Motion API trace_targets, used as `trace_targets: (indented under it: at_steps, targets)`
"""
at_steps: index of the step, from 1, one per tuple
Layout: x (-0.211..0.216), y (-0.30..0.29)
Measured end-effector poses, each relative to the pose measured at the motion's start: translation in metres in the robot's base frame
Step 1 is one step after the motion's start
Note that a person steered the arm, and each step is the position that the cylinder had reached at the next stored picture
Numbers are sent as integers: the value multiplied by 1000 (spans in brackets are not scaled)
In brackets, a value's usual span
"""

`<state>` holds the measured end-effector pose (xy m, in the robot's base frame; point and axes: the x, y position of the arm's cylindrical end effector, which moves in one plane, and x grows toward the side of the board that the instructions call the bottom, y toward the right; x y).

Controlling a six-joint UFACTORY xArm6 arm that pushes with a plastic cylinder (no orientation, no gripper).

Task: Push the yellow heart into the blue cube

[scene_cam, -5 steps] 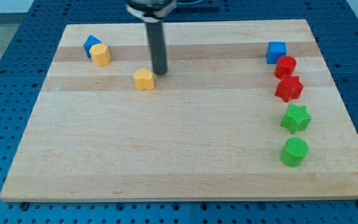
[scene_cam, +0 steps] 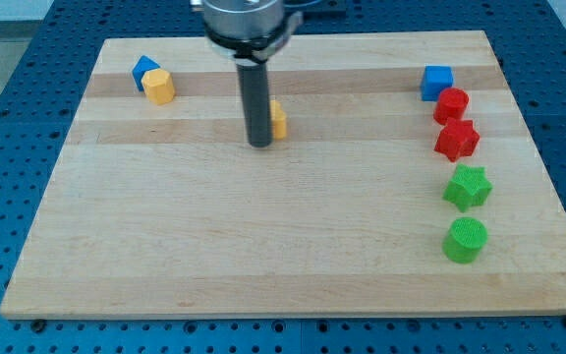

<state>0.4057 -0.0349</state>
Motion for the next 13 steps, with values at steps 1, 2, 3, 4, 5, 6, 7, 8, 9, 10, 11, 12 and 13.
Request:
trace_targets:
  at_steps: [1, 2, 3, 4, 5, 6, 7, 8, 9, 10, 11, 12, 13]
  targets:
    - [-76, -3]
    - [-80, 44]
    - [-144, 38]
    - [-151, 46]
    - [-141, 96]
    - [-139, 73]
    - [-126, 105]
    - [-126, 149]
    - [-129, 151]
    - [-131, 162]
    - [-135, 166]
    - [-137, 166]
    - [-138, 180]
